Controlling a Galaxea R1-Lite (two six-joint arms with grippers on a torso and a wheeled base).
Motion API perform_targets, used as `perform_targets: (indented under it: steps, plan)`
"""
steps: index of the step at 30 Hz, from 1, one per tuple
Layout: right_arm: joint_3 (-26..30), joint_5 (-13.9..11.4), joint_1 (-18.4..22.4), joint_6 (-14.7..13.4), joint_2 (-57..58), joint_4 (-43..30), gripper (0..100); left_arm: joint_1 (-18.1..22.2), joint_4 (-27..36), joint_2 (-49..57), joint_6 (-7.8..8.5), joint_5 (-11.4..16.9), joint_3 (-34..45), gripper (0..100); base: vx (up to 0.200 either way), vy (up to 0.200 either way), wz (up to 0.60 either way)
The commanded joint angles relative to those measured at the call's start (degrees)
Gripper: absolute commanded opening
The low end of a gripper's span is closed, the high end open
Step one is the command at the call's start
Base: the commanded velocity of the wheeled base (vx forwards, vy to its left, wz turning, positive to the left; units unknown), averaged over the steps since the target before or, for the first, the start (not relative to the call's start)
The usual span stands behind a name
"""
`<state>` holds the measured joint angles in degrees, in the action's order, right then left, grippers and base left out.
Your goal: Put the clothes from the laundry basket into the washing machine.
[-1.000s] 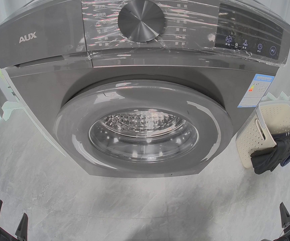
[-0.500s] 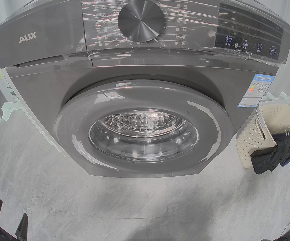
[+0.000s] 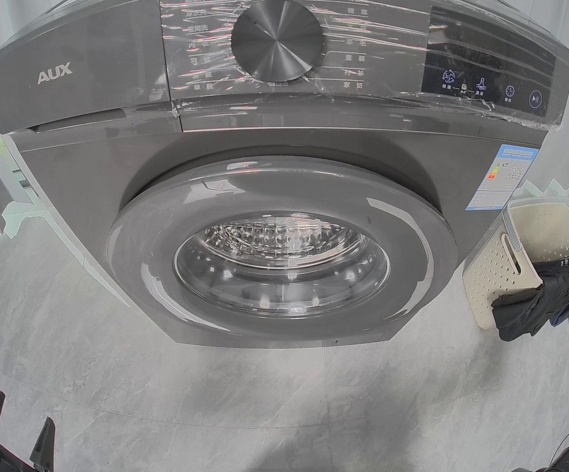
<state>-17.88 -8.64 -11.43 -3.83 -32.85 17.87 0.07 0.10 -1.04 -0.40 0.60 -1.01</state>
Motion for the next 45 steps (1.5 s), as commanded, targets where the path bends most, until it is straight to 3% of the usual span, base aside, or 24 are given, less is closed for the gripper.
perform_targets:
  steps: [1, 5, 12, 20, 21, 38, 45]
  plan:
    - [3.3, -1.2, -11.2, -4.1, -25.3, 9.4, 100, 0.0, 0.0, 1.0, -0.04, 0.0, 0.9, 100, 0.000, 0.000, 0.00]
    - [3.4, -0.8, -12.1, -5.3, -33.1, 16.3, 100, 0.0, 0.0, 1.0, -0.04, 0.0, 0.9, 100, 0.000, 0.000, 0.00]
    - [3.0, 3.6, -13.0, -6.4, -41.8, 26.6, 100, 0.0, 0.0, 1.0, -0.04, 0.0, 0.9, 100, 0.000, 0.000, 0.00]
    - [0.5, 6.2, -13.1, -6.2, -44.1, 28.4, 100, 0.0, 0.0, 1.0, -0.04, 0.0, 0.8, 100, 0.000, 0.000, 0.00]
    - [-2.2, 6.7, -13.1, -6.2, -44.8, 28.3, 100, 0.0, 0.0, 1.0, 0.05, 0.0, 0.9, 100, 0.000, 0.000, 0.00]
    - [-8.8, 5.8, -17.0, -6.2, -50.9, 28.7, 100, 0.0, 0.0, 1.0, -0.04, 0.0, 0.8, 100, 0.000, 0.000, 0.00]
    - [-6.4, 5.0, -18.3, -6.2, -50.3, 28.6, 100, 0.0, 0.0, 1.0, -0.04, 0.0, 0.9, 100, 0.000, 0.000, 0.00]
